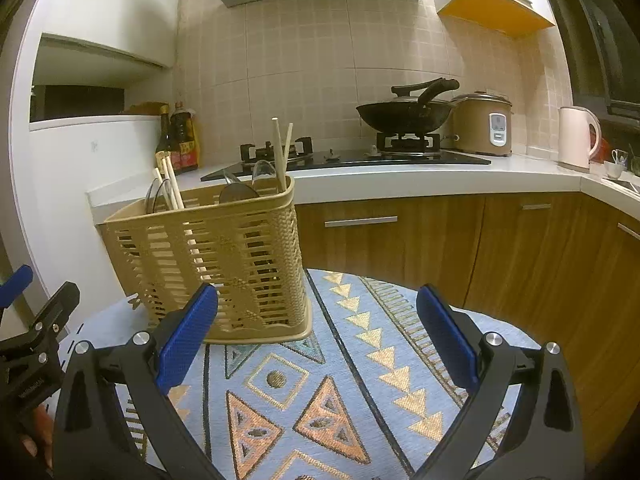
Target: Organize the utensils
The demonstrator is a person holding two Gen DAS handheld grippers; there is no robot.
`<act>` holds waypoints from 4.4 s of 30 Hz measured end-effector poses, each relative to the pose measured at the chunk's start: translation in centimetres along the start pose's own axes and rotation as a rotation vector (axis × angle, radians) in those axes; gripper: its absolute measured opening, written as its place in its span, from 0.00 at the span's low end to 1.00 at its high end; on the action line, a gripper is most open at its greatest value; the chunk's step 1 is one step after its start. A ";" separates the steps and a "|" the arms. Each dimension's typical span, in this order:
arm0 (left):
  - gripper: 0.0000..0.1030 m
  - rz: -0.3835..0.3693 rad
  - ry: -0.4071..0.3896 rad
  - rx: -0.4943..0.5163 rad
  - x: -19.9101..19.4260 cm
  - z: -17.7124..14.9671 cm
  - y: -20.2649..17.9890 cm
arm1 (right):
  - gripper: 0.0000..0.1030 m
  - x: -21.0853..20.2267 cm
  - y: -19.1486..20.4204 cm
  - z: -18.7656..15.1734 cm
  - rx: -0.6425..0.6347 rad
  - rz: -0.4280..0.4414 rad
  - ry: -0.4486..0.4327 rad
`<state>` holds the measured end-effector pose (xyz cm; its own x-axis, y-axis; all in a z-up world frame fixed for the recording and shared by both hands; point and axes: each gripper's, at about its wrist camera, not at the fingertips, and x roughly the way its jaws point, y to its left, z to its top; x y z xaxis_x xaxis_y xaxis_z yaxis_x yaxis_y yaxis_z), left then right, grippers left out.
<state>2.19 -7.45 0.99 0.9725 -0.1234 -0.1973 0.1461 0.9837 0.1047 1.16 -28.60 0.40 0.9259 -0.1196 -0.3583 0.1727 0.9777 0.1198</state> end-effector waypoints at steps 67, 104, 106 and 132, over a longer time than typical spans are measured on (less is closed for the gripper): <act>0.93 0.021 0.034 -0.013 1.0 -0.2 0.5 | 0.92 -0.3 1.7 -0.2 -0.067 0.000 0.009; 0.93 0.036 0.036 -0.017 1.0 -0.2 0.6 | 0.92 0.2 2.2 -0.6 -0.087 0.003 0.028; 0.93 0.048 0.036 -0.022 1.0 -0.2 0.7 | 0.92 0.2 2.1 -0.6 -0.086 0.005 0.028; 0.93 0.033 0.024 -0.003 0.8 -0.2 0.3 | 0.92 0.7 2.2 -0.7 -0.092 0.009 0.045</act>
<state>2.96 -7.23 0.70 0.9721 -0.0879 -0.2175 0.1136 0.9876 0.1087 1.93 -26.44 -0.24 0.9109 -0.1045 -0.3993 0.1306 0.9907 0.0387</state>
